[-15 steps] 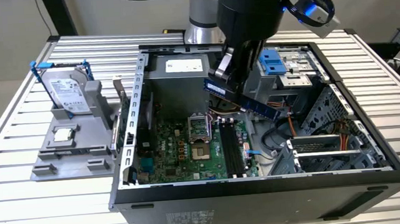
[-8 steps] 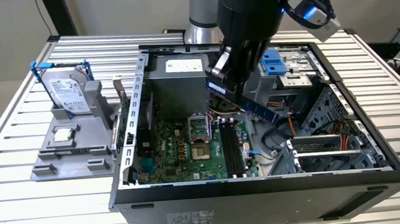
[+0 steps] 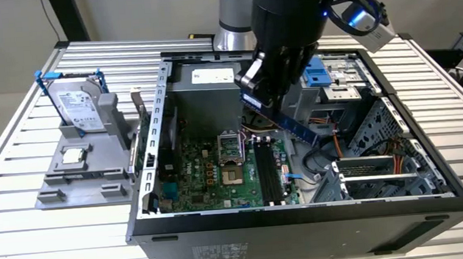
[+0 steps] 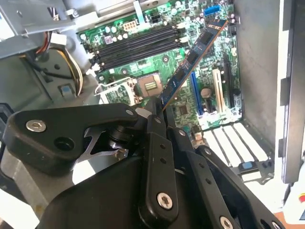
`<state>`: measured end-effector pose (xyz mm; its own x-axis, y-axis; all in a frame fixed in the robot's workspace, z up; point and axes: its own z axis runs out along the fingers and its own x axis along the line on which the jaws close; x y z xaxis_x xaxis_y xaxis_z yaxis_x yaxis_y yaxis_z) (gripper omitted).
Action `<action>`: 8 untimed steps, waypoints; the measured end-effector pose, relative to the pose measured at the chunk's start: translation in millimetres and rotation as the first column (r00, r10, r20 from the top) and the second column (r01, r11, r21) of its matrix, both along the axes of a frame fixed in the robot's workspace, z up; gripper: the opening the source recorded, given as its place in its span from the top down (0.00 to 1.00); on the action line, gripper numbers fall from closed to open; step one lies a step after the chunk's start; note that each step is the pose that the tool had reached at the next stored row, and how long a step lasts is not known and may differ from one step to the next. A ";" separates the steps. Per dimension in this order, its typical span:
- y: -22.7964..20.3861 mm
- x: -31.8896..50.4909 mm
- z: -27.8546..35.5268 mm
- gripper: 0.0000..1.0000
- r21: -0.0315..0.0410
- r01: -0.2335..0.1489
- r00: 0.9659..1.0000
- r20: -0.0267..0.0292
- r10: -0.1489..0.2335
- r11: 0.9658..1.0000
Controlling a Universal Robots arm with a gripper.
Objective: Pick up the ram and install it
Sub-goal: 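Insert the ram into the slot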
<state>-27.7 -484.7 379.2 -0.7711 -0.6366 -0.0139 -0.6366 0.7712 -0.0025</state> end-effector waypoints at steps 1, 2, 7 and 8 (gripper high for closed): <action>0.0 0.0 0.0 1.00 0.000 0.011 1.000 0.000 -0.011 1.000; 0.0 0.0 0.0 1.00 -0.001 0.022 1.000 0.000 -0.022 1.000; 0.0 0.0 0.0 1.00 -0.002 0.074 0.997 0.000 -0.074 0.997; 0.0 0.0 0.0 1.00 -0.002 0.084 0.996 0.000 -0.084 0.996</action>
<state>-27.7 -484.7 379.2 -0.8217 -0.5698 -0.0127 -0.5698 0.8218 -0.0042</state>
